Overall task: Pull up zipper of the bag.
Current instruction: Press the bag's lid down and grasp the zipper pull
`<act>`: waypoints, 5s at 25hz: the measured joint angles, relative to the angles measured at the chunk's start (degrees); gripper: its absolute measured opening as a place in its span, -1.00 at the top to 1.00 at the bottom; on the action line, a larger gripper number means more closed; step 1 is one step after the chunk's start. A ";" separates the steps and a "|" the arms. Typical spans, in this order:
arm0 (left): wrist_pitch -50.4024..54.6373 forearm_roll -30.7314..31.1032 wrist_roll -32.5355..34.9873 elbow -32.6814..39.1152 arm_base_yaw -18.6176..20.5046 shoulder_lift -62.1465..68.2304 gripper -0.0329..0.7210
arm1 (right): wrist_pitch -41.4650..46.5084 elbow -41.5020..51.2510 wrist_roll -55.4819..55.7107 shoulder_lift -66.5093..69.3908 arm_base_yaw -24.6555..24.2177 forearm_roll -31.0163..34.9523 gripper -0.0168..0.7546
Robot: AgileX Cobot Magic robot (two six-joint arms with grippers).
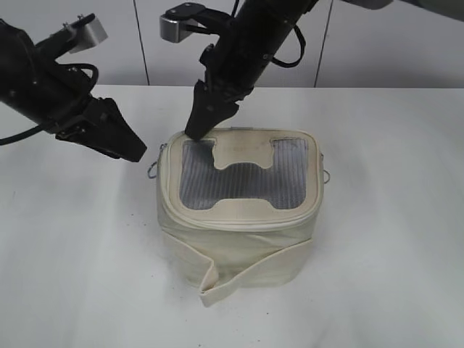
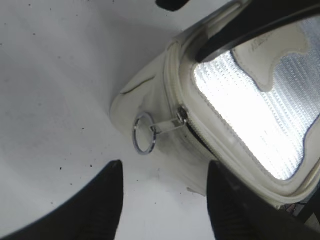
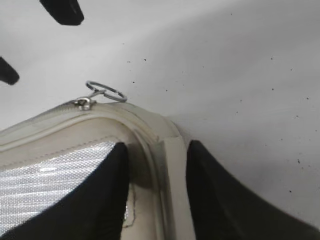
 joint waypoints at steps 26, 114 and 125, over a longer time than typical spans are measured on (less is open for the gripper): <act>-4.38 0.14 5.03 -0.06 0.00 1.96 -0.29 | 0.95 -0.11 8.39 -0.27 0.00 -1.03 0.86; -14.59 21.55 -42.58 3.84 -42.14 -3.76 0.92 | 1.37 0.44 14.96 -0.96 0.57 -2.00 0.88; -9.48 29.14 -63.39 2.17 -40.70 -4.41 0.92 | 0.92 0.39 15.49 -0.96 0.08 -2.14 0.90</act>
